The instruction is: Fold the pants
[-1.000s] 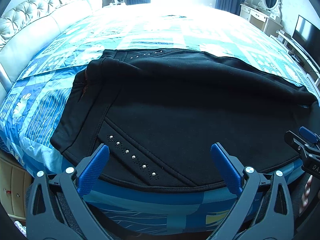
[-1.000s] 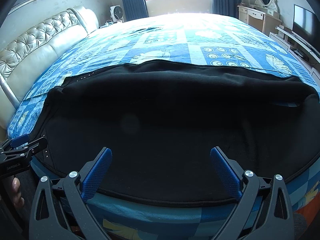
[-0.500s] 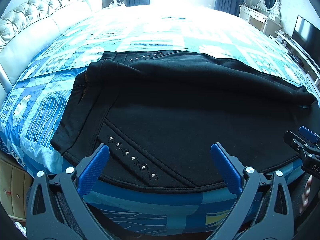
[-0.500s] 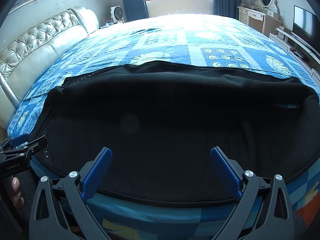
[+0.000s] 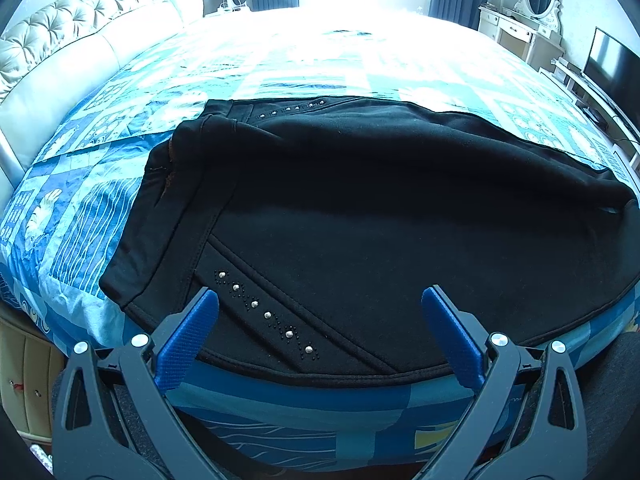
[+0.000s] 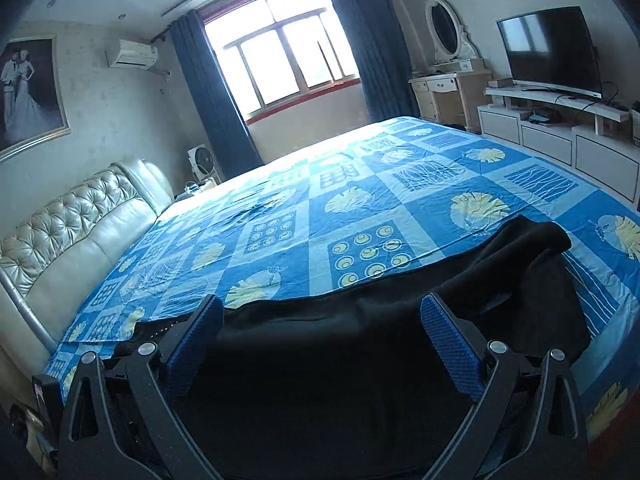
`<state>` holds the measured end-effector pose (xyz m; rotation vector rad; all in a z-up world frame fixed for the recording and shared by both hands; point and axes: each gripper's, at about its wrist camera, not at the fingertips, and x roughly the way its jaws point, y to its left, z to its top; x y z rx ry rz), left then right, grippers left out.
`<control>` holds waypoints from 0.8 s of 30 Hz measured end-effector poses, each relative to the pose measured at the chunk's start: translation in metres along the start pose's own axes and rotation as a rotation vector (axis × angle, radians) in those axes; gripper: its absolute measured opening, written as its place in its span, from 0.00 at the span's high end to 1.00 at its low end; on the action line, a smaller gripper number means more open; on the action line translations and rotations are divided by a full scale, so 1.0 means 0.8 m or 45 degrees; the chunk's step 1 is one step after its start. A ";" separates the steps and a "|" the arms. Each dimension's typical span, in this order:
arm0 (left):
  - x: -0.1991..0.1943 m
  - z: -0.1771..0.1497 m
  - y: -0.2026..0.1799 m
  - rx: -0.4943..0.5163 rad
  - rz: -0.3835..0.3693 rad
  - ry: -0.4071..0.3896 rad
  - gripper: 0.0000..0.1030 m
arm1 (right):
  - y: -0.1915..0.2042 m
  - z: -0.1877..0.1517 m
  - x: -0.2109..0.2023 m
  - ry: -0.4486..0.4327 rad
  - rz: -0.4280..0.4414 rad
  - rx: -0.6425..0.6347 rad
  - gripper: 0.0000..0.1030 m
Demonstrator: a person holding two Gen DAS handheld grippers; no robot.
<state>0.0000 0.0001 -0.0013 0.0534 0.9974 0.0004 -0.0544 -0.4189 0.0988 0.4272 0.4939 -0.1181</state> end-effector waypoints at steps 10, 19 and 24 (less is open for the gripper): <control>0.006 -0.007 -0.001 0.066 0.101 -0.026 0.02 | -0.293 -0.052 -0.021 0.109 0.158 1.151 0.05; 0.009 -0.008 -0.014 0.065 0.084 0.040 0.02 | -0.331 -0.040 0.029 0.132 0.007 1.046 0.41; 0.008 -0.009 -0.016 0.065 0.083 0.050 0.02 | -0.340 -0.036 0.043 0.233 -0.099 0.965 0.60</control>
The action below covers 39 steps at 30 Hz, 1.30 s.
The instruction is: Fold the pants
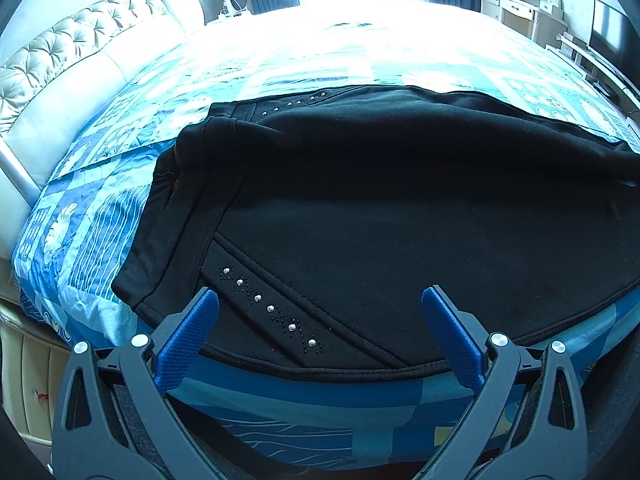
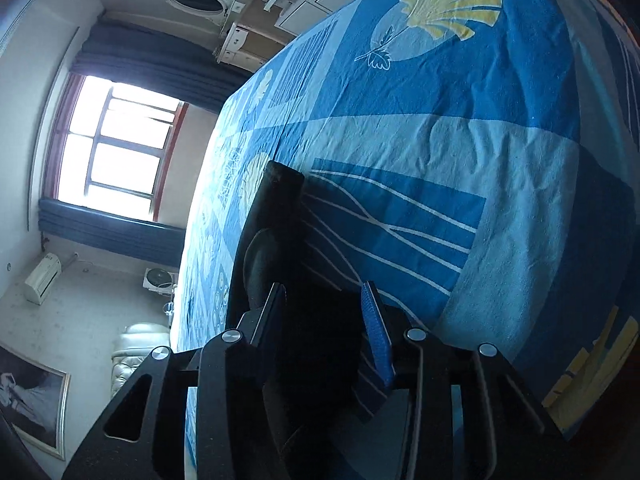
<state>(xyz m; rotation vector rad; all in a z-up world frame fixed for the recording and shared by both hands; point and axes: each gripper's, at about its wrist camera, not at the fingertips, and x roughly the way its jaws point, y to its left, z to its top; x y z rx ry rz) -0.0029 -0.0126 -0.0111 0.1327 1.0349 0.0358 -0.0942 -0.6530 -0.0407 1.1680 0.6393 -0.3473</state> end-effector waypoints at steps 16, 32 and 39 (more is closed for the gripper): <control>0.011 -0.002 0.003 -0.023 0.004 0.016 0.02 | 0.021 0.010 -0.007 -0.051 -0.184 -0.271 0.89; 0.017 -0.002 0.025 -0.047 0.006 -0.018 0.02 | -0.041 0.021 -0.058 -0.208 -0.458 -0.294 0.89; 0.039 0.008 0.044 -0.133 -0.096 0.051 0.02 | -0.042 0.027 -0.081 -0.289 -0.465 -0.159 0.72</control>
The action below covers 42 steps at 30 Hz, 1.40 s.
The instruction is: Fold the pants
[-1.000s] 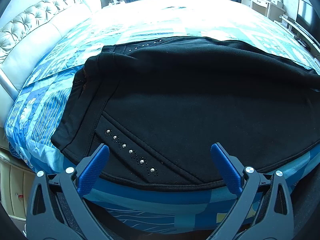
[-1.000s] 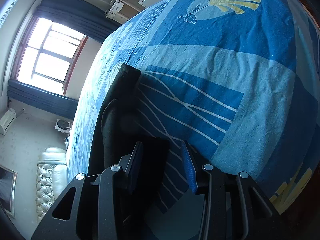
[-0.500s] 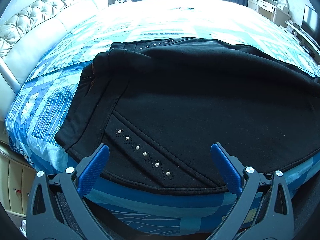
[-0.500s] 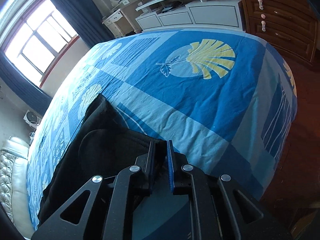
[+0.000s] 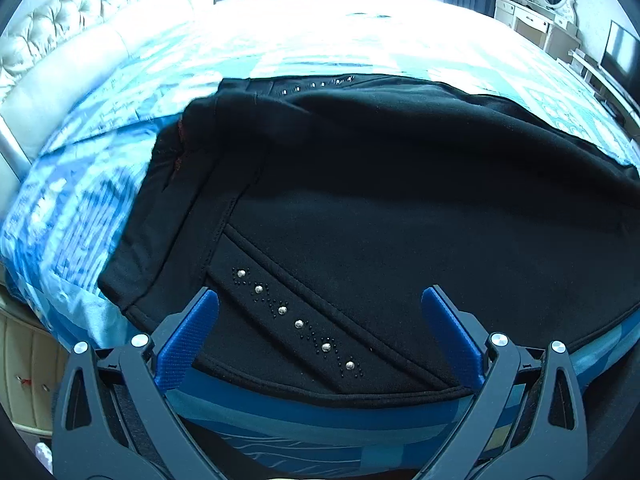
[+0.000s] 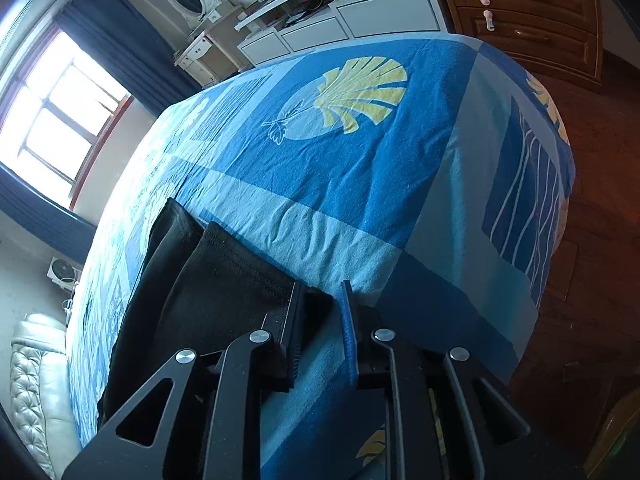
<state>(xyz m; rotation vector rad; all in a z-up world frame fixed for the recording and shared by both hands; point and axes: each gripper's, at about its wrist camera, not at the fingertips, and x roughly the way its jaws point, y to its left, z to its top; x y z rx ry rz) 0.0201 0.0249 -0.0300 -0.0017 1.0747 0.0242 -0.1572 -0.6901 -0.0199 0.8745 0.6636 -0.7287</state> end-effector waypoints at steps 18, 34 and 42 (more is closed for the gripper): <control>0.014 0.004 0.030 0.044 -0.237 0.137 0.02 | 0.211 -0.106 -0.040 0.143 0.451 -0.433 0.41; 0.059 0.210 0.212 0.026 -0.325 0.057 0.02 | 0.463 -0.274 0.008 0.464 0.724 -1.197 0.30; 0.149 0.268 0.251 -0.146 -0.708 0.145 0.02 | 0.515 -0.307 0.026 0.545 0.772 -1.347 0.30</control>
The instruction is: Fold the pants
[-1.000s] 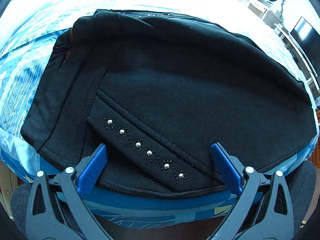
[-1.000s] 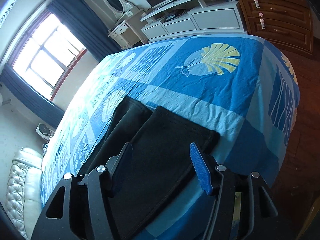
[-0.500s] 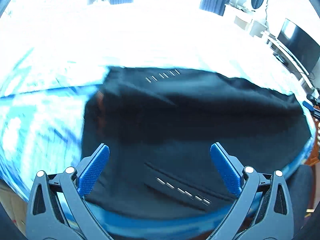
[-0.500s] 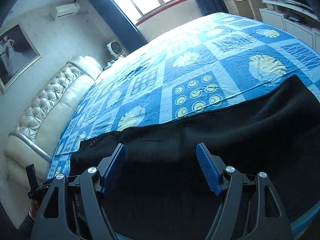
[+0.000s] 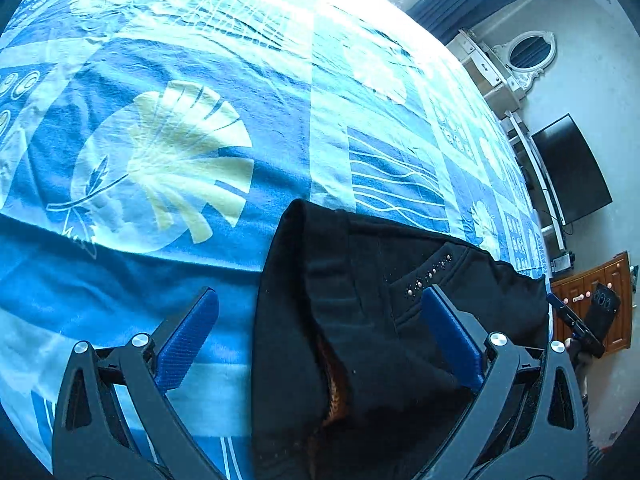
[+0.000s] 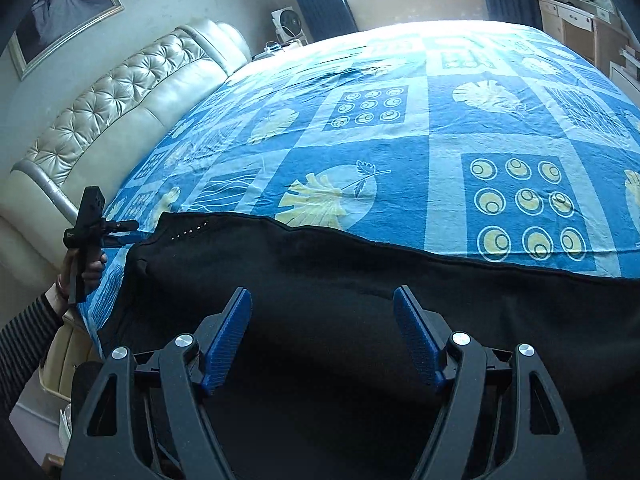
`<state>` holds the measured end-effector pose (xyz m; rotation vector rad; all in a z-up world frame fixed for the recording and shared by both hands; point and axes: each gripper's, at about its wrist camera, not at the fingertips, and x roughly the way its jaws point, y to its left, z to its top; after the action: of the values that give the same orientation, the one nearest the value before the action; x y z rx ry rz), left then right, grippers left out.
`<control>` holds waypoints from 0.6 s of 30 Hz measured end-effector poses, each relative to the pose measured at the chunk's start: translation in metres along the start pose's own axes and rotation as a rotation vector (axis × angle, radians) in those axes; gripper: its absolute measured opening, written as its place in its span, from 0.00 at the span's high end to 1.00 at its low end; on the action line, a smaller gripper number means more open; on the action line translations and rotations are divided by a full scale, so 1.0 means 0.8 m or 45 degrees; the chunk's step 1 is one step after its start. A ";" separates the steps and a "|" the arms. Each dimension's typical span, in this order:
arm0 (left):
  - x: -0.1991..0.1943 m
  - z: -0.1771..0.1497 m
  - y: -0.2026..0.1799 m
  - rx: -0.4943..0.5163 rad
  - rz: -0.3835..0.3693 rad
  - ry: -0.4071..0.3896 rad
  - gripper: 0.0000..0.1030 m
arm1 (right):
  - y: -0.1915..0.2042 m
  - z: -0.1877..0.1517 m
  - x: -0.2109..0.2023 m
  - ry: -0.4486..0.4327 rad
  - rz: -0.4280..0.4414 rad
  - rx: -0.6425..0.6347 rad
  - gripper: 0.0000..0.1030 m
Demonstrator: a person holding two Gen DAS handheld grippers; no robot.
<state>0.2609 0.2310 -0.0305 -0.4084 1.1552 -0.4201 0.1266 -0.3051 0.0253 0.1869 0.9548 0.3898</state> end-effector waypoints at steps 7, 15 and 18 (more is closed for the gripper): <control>0.041 0.017 0.003 -0.016 -0.142 0.056 0.02 | -0.008 0.047 0.059 0.148 0.076 -0.106 0.30; 0.053 0.019 0.008 0.011 -0.151 0.090 0.60 | 0.007 0.066 0.141 0.388 0.095 -0.266 0.30; 0.051 0.017 0.005 0.039 -0.128 0.105 0.72 | 0.015 0.061 0.162 0.469 -0.008 -0.330 0.52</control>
<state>0.2880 0.2145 -0.0598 -0.4268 1.2099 -0.5457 0.2308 -0.2408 -0.0406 -0.1295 1.2543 0.5496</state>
